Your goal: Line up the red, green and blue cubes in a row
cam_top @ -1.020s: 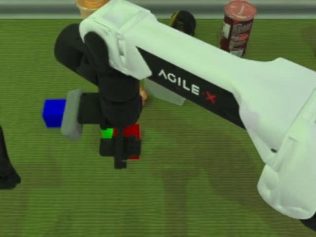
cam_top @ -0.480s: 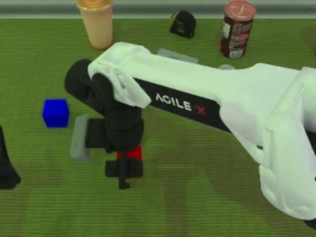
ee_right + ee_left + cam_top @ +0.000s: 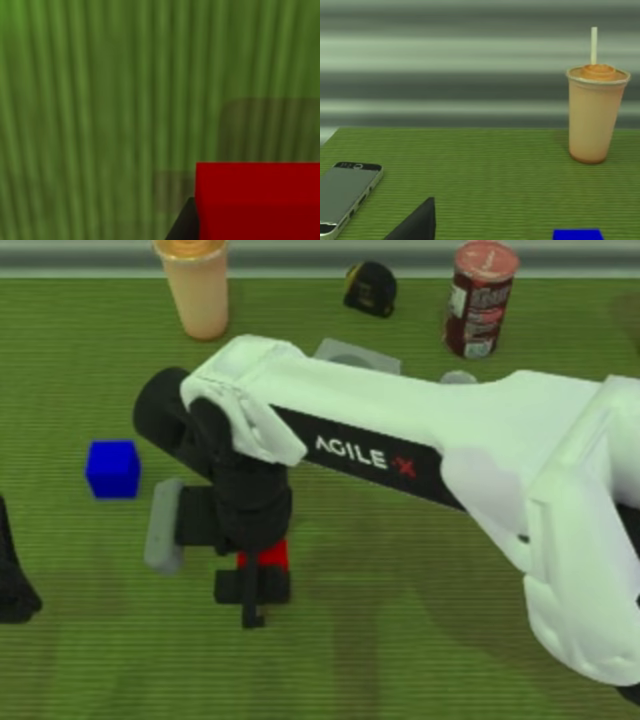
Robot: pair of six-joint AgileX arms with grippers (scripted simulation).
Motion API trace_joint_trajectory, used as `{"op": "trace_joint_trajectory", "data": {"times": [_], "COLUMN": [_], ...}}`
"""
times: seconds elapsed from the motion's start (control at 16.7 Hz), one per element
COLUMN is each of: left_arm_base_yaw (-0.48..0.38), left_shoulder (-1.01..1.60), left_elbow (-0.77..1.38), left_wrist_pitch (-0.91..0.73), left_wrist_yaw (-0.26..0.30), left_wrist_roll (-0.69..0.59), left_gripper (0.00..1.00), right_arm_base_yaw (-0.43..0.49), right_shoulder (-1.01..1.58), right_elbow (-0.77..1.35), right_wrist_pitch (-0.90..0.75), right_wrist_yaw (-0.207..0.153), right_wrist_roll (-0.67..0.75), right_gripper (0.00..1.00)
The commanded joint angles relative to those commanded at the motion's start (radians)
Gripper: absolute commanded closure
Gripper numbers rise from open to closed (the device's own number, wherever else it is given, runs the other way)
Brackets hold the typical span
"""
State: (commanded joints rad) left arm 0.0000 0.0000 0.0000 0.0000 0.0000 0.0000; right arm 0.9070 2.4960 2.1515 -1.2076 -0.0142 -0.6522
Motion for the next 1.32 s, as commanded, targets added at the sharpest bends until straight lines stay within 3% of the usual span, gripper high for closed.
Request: {"op": "trace_joint_trajectory", "data": {"times": [0.66, 1.32], "left_arm_base_yaw": [0.0, 0.0], "left_shoulder": [0.0, 0.0], "left_elbow": [0.0, 0.0], "left_wrist_pitch": [0.0, 0.0], "left_wrist_yaw": [0.0, 0.0], "left_wrist_roll": [0.0, 0.0], "left_gripper": [0.0, 0.0], "right_arm_base_yaw": [0.0, -0.002], "right_shoulder": [0.0, 0.003], "right_elbow": [0.0, 0.017], "right_wrist_pitch": [0.0, -0.017], "right_wrist_yaw": [0.0, 0.0], "right_wrist_roll": [0.0, -0.001], "right_gripper": [0.02, 0.0]}}
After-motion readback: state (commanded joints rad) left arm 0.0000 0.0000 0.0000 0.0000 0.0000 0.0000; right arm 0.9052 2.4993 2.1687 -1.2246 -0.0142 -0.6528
